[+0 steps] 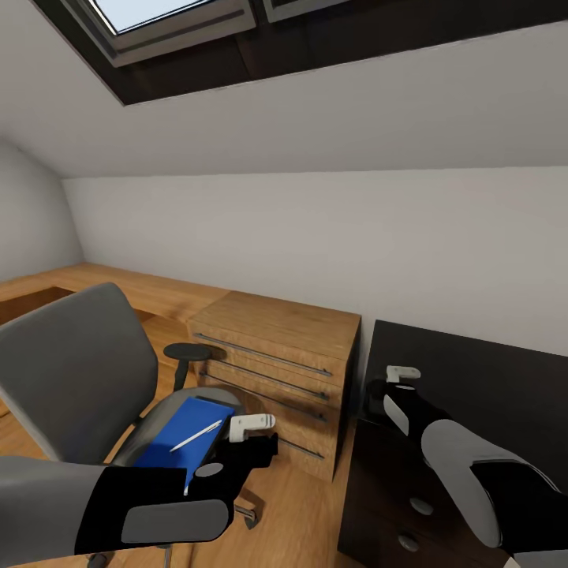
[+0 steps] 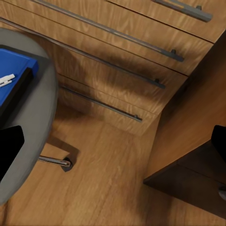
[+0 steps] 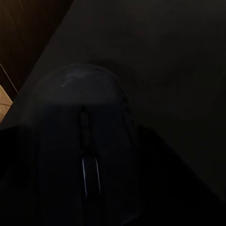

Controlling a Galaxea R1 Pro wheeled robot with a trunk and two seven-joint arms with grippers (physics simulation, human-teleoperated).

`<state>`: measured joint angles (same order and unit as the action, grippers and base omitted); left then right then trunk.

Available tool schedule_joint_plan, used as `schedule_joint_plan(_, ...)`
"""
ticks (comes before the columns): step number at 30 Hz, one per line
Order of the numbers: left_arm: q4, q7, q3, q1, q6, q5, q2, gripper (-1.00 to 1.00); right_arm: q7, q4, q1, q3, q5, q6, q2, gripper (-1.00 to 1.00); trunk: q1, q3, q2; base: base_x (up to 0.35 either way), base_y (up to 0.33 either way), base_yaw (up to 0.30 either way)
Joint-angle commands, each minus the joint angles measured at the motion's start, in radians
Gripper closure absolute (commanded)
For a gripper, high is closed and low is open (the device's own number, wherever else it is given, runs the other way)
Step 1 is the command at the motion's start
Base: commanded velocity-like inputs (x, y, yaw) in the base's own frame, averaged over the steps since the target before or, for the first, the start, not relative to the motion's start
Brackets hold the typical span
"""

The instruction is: In the bedroom, organize the workspace by keeping the computer under the desk, ensuring the monitor is on the desk, placing the keyboard on the desk next to the monitor, placing the mouse on the desk next to the keyboard, moving the folder from the swivel chair onto the desk next to the mouse, stacking the notebook on top of the folder with the pen on top of the notebook, and positioning the swivel chair next to the desk.

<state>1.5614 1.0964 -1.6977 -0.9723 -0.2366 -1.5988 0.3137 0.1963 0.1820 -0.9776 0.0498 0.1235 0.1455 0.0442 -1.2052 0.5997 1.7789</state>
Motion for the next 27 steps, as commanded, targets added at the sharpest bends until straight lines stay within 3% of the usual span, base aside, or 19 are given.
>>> schedule_joint_plan(1,0.001,0.000,-0.002,-0.002,-0.009,-0.006,0.000,-1.00,0.005,-0.016,0.000,0.007,0.015,0.009,0.000,1.00,0.000,0.001,0.000,0.000,0.000,0.000)
schedule_joint_plan(13,-0.007,-0.001,-0.002,-0.002,-0.008,-0.010,0.005,-1.00,0.003,0.002,0.000,0.002,0.023,0.017,0.003,1.00,0.046,-0.036,-0.084,0.000,0.000,0.000)
schedule_joint_plan(16,-0.010,-0.001,-0.002,-0.002,-0.007,-0.010,0.005,-1.00,0.003,0.070,0.001,-0.001,0.025,0.084,0.009,1.00,0.057,-0.046,-0.105,0.000,0.000,0.000)
schedule_joint_plan(18,-0.017,-0.003,-0.003,-0.002,-0.006,-0.011,0.003,-1.00,0.003,0.177,0.012,-0.002,0.042,0.179,0.026,1.00,0.065,-0.052,-0.119,0.000,0.000,0.000)
schedule_joint_plan(21,-0.027,-0.005,-0.003,-0.002,-0.006,-0.011,0.001,-1.00,0.006,0.318,0.062,-0.003,0.075,0.257,0.038,1.00,0.077,-0.061,-0.140,0.000,0.000,0.000)
schedule_joint_plan(23,-0.031,-0.004,-0.003,-0.002,-0.006,-0.011,0.001,-1.00,0.021,0.561,0.167,-0.017,0.094,0.400,0.054,1.00,0.084,-0.068,-0.154,0.000,0.000,0.000)
schedule_joint_plan(27,-0.029,-0.004,-0.003,-0.002,-0.006,-0.009,0.001,-1.00,0.074,0.891,0.329,-0.096,0.105,0.585,0.051,1.00,0.100,-0.080,-0.182,0.000,0.000,0.000)
